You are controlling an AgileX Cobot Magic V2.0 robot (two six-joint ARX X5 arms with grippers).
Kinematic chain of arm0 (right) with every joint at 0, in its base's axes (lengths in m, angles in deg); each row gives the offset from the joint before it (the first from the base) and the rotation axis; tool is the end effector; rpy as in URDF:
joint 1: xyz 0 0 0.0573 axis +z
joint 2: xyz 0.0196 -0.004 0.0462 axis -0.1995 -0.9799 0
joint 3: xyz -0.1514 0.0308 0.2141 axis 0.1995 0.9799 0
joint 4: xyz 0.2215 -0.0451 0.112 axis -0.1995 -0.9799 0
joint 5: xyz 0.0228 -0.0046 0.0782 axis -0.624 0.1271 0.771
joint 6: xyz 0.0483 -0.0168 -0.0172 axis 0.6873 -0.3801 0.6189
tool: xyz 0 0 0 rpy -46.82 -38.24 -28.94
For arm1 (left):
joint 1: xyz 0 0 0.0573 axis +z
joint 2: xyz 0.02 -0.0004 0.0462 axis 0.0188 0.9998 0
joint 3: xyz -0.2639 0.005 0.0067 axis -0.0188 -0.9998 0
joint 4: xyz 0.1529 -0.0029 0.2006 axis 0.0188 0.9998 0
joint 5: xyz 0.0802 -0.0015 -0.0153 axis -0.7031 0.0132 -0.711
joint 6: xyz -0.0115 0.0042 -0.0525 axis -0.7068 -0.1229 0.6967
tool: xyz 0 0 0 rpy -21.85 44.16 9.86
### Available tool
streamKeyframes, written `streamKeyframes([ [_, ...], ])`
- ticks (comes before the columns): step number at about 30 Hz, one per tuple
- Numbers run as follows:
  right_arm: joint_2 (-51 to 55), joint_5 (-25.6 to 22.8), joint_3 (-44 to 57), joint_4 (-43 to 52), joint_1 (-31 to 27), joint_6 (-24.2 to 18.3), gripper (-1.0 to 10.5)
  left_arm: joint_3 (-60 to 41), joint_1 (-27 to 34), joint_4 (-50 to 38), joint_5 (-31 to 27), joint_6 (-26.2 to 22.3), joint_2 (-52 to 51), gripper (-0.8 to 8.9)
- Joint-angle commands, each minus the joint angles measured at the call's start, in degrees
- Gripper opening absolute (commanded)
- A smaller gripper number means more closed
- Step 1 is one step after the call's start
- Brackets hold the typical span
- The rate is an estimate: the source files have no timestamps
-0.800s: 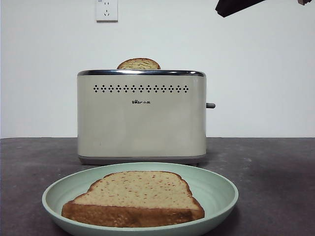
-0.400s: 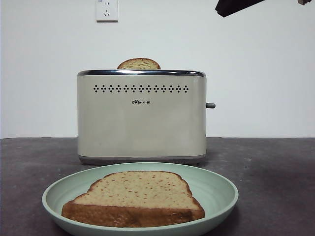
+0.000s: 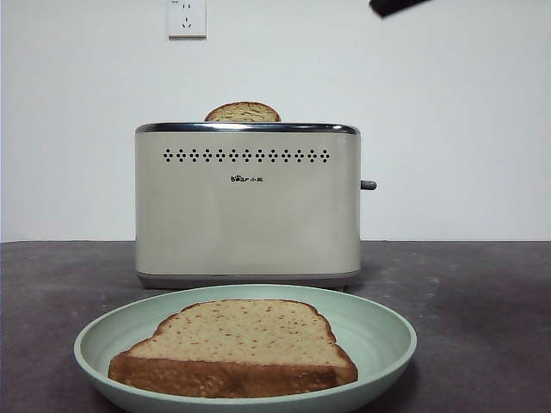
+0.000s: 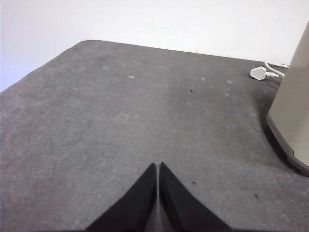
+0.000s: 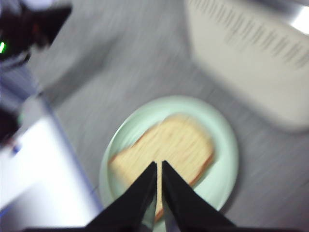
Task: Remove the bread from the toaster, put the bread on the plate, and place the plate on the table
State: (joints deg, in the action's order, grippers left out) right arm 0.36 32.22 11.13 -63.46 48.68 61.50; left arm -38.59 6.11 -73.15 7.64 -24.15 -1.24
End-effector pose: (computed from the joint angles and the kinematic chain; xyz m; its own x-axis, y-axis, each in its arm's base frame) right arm 0.1421 0.1194 0.3302 0.4283 0.7252 -0.5392 -0.7510 0.6175 0.2340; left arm 0.0945 0.0085 0.1563 0.9839 0.0898 -0.1545 -0.1049 0.9902 -0.0919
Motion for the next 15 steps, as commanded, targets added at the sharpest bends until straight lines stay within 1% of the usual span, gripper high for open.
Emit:
streamKeyframes([
  [1,1.97,-0.81,0.11,6.62,-4.83,-5.01,0.0,-1.36,0.20,0.17,0.13,0.28,-0.02,0.11],
  [4,4.59,0.04,2.95,13.49,-11.74,-5.14,0.0,-1.36,0.20,0.17,0.13,0.28,-0.02,0.11],
  [7,9.25,1.05,8.31,19.93,-20.41,-3.23,0.0,-1.36,0.20,0.17,0.13,0.28,-0.02,0.11],
  [9,13.27,0.85,12.59,23.50,-25.55,-2.14,0.0,-1.36,0.20,0.17,0.13,0.28,-0.02,0.11],
  [15,26.64,0.81,25.86,33.86,-36.54,-2.67,0.0,-1.36,0.20,0.17,0.13,0.28,-0.02,0.11],
])
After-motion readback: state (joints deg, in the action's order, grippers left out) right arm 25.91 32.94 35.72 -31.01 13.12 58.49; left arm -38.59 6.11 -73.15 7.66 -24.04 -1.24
